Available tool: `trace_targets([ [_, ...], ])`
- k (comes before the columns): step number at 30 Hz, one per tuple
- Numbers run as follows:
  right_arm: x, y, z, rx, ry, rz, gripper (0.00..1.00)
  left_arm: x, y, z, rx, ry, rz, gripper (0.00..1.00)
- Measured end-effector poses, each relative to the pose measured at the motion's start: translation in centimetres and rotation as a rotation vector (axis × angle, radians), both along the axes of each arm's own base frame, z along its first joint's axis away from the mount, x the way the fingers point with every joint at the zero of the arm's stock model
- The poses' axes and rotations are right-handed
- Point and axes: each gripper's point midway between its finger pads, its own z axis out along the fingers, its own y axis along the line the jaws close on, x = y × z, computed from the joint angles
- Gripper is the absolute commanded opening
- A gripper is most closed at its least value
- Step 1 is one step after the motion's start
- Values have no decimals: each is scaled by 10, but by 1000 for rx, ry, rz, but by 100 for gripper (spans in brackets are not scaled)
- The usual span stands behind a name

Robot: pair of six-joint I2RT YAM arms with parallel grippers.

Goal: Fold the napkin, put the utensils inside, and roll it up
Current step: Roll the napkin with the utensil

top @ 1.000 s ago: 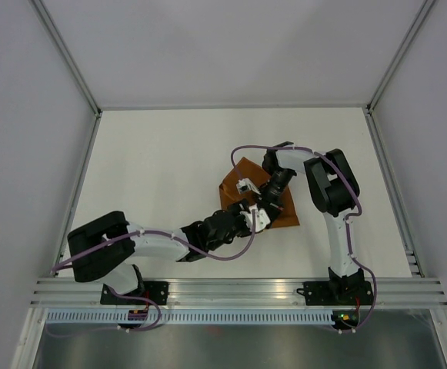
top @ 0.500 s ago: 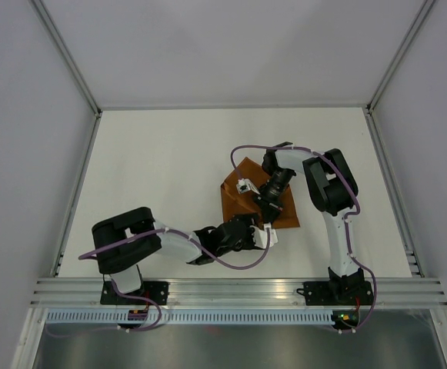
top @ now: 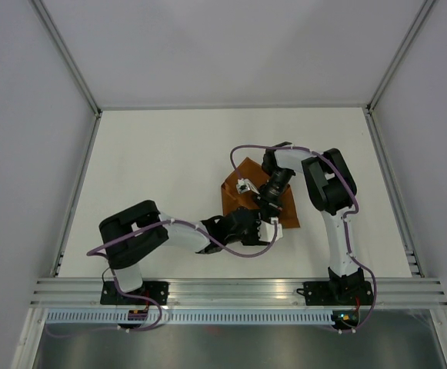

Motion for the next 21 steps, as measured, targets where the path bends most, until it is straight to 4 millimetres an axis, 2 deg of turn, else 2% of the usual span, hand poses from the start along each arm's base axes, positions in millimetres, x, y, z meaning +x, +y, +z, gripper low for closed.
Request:
trace_targets([
  [4, 0, 0, 0, -1, 2, 0, 0, 8, -2, -2, 11, 63, -5, 66],
  [12, 0, -1, 0, -3, 5, -1, 0, 10, -7, -9, 29, 223, -28, 58],
  [17, 0, -2, 0, -9, 11, 0, 1, 5, -10, -13, 40, 306, -39, 46],
  [19, -1, -3, 0, -12, 13, 2, 0, 3, -11, -14, 41, 328, -47, 45],
  [21, -1, -3, 0, -13, 15, 2, 0, 2, -11, -14, 41, 340, -45, 50],
])
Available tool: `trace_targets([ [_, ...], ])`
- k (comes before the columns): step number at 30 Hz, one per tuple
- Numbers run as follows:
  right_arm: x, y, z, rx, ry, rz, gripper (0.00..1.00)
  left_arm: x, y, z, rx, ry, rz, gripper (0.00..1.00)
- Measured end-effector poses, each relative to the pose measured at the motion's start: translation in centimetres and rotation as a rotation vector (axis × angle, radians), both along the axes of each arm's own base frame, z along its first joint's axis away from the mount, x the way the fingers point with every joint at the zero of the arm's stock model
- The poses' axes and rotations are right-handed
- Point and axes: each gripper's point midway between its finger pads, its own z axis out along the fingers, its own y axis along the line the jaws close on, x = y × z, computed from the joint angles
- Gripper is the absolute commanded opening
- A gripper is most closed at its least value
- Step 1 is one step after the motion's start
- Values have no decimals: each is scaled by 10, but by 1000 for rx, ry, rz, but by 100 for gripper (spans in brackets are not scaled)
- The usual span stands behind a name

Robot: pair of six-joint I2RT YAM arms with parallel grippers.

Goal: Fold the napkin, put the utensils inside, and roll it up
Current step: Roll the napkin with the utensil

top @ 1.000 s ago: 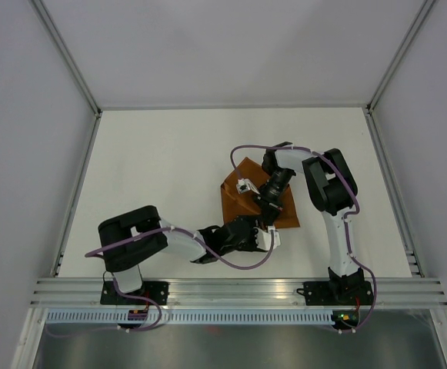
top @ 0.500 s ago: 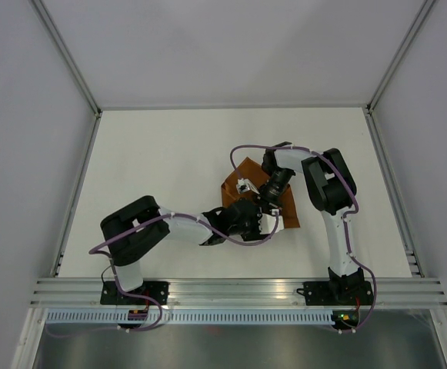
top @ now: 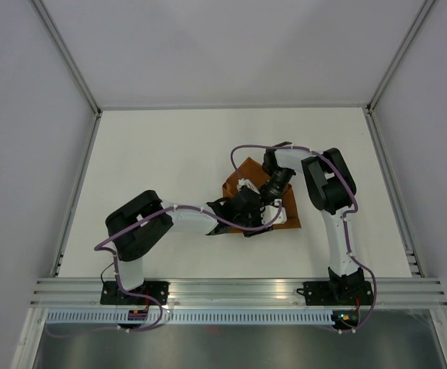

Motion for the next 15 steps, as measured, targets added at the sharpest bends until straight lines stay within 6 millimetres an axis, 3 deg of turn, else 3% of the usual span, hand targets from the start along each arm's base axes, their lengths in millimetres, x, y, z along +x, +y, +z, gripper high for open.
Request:
trace_targets([
  [3, 0, 0, 0, -1, 3, -1, 0, 0, 0, 0, -5, 10, 14, 57],
  [15, 0, 0, 0, -6, 13, -1, 0, 3, 30, 7, -65, -128, 123, 58],
])
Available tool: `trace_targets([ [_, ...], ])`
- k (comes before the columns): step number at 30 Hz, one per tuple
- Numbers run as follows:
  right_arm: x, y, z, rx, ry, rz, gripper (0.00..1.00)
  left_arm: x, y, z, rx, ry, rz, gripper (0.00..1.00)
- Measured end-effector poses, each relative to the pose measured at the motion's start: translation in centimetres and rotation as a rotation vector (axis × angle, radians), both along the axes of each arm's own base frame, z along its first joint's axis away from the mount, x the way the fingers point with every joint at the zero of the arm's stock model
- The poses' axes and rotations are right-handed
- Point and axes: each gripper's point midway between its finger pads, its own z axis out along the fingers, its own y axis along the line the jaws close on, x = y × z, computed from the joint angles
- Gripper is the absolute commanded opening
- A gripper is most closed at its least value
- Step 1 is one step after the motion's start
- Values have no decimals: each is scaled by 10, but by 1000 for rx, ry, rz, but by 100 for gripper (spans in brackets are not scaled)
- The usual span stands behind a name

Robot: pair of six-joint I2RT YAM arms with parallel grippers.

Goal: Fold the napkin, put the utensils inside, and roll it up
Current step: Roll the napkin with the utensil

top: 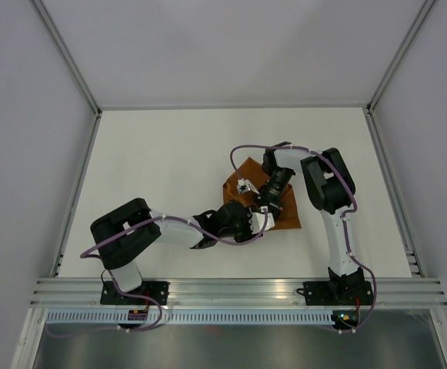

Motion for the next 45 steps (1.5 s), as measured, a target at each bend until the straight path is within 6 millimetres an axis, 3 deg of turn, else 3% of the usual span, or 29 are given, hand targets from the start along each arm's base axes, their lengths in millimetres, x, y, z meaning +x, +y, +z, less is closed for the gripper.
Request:
trace_targets([
  [5, 0, 0, 0, -5, 11, 0, 0, -3, 2, 3, 5, -55, 12, 58],
  [14, 0, 0, 0, -10, 17, -2, 0, -24, -17, 10, -7, -89, -56, 57],
  [19, 0, 0, 0, -12, 20, -2, 0, -20, -30, 11, -14, -90, -64, 56],
  [21, 0, 0, 0, -13, 21, -4, 0, -20, -31, 5, -1, -83, -65, 52],
  [29, 0, 0, 0, -15, 24, -4, 0, -13, -31, -1, -2, -56, -74, 50],
  [40, 0, 0, -1, -24, 41, -7, 1, -6, -30, -5, 17, 46, -111, 36],
  [45, -1, 0, -1, -30, 48, -7, 0, -8, -32, -7, 29, 101, -128, 22],
])
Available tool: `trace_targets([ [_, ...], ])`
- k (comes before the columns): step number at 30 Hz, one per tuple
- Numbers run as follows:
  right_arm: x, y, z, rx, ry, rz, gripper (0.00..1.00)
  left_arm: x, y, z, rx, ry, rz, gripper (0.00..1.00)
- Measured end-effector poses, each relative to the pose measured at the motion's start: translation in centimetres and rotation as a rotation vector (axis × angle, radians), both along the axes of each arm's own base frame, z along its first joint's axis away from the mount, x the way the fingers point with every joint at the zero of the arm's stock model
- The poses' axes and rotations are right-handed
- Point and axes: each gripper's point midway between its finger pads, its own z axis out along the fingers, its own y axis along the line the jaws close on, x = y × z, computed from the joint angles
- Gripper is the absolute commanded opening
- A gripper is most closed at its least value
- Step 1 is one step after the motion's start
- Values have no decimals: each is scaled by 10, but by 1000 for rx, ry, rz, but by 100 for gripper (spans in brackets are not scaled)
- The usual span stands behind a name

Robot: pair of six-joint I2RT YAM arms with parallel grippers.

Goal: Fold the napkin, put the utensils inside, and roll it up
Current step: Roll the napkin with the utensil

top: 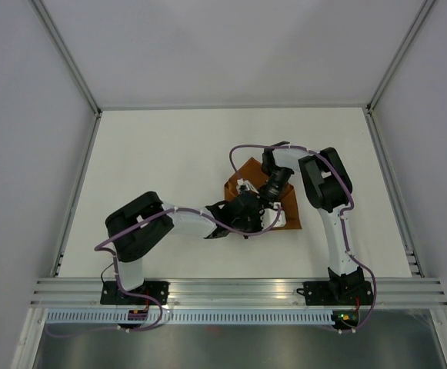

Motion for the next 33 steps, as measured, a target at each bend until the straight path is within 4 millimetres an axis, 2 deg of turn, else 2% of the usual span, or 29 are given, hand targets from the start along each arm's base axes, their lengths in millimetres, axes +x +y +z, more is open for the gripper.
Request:
trace_targets([
  [3, 0, -1, 0, -5, 1, 3, 1, -1, -2, -1, 5, 35, -9, 13],
  [6, -1, -1, 0, -8, 2, 4, 8, -1, -2, -1, 4, 68, -16, 3],
  [10, -1, -1, 1, -18, 9, -13, 30, 1, -2, 0, -8, 131, -23, 2],
  [13, 0, -2, 6, -26, 4, -37, 38, 1, -2, 0, -17, 178, -28, 2],
  [16, 8, -3, 9, -24, -29, -70, 41, 3, -3, 0, -27, 227, -26, 2],
  [22, 37, 0, 17, -1, -167, -170, 44, 5, -3, 1, -52, 284, -24, 2],
  [24, 55, 1, 18, 20, -258, -209, 45, 3, -4, 1, -60, 307, -31, 2],
  [29, 105, -16, 34, 64, -453, -387, 45, -2, -4, 0, -83, 378, -50, 2],
  [33, 125, -39, 55, 101, -574, -505, 45, -1, -5, 0, -108, 454, -56, 2],
])
